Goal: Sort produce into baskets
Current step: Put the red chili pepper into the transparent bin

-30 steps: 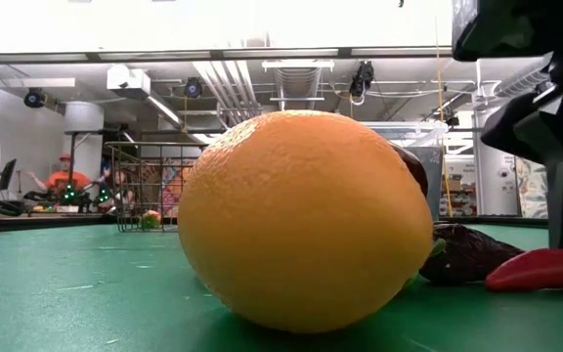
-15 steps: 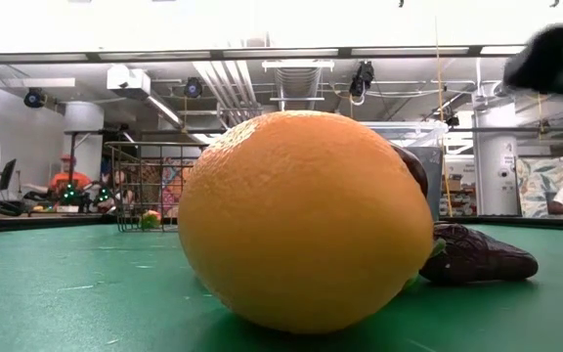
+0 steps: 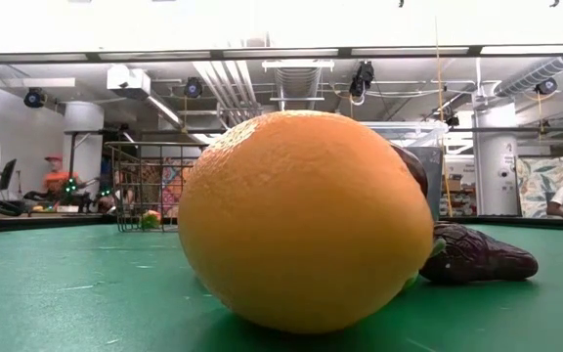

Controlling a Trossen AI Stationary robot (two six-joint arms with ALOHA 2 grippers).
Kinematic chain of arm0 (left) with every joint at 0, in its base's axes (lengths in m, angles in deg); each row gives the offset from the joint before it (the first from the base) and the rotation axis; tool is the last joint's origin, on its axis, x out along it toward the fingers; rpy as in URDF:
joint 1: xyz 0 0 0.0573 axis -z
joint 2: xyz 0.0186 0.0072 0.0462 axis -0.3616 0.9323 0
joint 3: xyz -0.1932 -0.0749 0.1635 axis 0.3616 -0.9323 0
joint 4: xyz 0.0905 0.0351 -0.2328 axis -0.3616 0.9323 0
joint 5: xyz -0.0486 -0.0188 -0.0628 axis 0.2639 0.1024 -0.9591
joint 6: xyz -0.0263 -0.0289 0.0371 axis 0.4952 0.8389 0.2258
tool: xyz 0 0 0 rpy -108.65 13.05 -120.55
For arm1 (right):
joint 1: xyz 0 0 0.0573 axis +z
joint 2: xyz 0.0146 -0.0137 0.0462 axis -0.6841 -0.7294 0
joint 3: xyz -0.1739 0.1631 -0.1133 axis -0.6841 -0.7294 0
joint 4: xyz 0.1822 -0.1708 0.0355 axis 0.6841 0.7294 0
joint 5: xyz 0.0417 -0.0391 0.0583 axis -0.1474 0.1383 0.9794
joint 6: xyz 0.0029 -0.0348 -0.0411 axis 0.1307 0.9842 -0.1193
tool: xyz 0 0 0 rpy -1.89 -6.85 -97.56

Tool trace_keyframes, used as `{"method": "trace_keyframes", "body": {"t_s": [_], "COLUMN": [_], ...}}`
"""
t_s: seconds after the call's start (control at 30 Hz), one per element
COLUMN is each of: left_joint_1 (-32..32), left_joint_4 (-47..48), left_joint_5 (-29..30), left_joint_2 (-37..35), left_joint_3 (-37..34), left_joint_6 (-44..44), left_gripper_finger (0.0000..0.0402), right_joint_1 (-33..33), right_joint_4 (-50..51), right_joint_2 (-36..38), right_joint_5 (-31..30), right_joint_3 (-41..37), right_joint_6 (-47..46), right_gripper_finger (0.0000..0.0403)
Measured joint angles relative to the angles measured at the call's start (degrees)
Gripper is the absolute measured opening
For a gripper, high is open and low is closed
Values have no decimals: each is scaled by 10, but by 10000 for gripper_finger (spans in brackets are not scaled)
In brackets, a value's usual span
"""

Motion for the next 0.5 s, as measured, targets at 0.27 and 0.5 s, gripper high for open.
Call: {"method": "trace_keyframes", "body": {"t_s": [0.27, 0.5], "left_joint_1": [0, 0], "left_joint_4": [0, -1], "left_joint_5": [0, 0], "left_joint_2": [2, 2], "left_joint_3": [0, 0], "left_joint_6": [2, 15], "left_gripper_finger": [190, 190], "right_joint_1": [-195, -320], "right_joint_4": [5, 16], "right_joint_2": [49, 29], "right_joint_5": [-13, -11], "right_joint_3": [-2, -2], "right_joint_6": [110, 151], "right_gripper_finger": [21, 22]}}
